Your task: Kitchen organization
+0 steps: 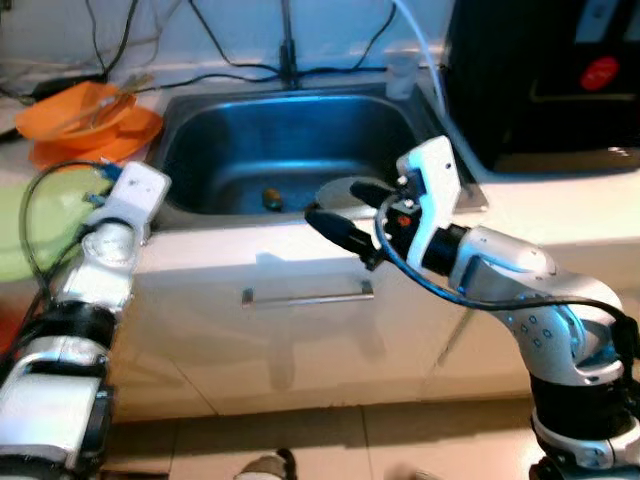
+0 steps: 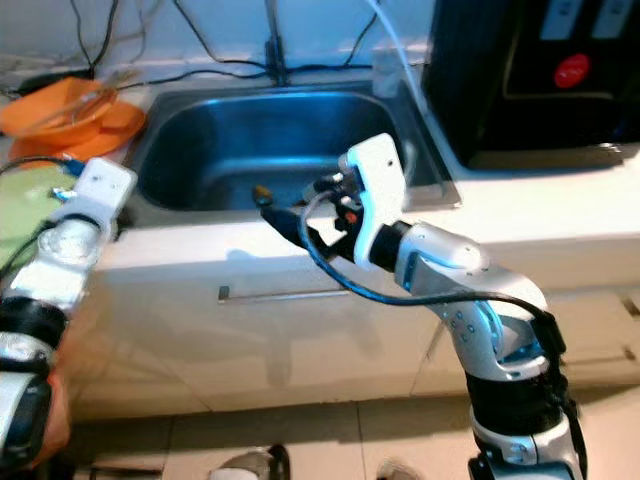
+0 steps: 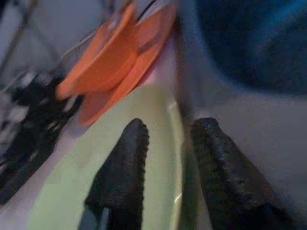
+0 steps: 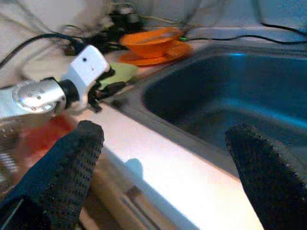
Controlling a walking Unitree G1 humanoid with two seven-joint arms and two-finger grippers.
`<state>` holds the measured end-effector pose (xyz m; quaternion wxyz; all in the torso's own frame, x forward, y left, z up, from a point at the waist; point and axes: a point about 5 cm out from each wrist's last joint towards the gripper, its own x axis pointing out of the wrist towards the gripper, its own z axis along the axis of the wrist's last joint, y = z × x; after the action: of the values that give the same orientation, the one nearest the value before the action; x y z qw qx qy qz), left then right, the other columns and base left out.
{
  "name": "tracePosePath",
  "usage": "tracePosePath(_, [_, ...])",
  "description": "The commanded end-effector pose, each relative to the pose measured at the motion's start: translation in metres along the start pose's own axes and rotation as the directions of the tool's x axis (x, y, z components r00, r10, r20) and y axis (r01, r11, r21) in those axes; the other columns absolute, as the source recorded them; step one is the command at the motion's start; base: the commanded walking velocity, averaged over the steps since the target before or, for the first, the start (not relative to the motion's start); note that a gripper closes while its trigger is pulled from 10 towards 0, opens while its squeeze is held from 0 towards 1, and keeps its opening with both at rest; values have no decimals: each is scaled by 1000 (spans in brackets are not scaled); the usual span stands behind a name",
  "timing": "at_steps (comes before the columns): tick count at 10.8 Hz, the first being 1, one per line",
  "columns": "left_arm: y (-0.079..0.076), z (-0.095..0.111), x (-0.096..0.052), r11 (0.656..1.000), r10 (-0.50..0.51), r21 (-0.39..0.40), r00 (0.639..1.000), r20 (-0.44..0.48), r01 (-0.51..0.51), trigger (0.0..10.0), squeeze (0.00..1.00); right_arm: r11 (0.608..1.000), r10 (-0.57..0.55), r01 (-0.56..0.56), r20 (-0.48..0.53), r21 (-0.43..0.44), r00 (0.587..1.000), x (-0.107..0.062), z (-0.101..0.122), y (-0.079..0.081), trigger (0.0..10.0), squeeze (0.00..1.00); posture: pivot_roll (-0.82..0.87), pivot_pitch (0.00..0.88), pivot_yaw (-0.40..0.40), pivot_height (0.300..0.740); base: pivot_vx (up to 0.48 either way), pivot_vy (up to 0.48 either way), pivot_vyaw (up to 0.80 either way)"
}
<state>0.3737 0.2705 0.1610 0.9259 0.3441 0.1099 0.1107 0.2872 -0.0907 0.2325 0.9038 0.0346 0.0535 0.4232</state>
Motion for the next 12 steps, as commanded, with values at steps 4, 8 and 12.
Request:
tracePosePath(4, [-7,16,1,992,-17,-122,999,49,23,10000,0,1000,-7,7,19,-3,1000,2,1,3,10000,157,26,106,89,740,0,0,0])
tracePosePath(8, [-25,28,-7,996,2,-90,996,90,6,10000,0,999,-32,32,27,6,999,1,-1,0,10000,161,36,101,80,740,0,0,0])
tracePosePath(12, [-30,35,-27,936,45,-353,988,148,10,10000,1000,1000,-22,21,28,19,999,5,-1,-3,10000,455,67,95,39,740,0,0,0])
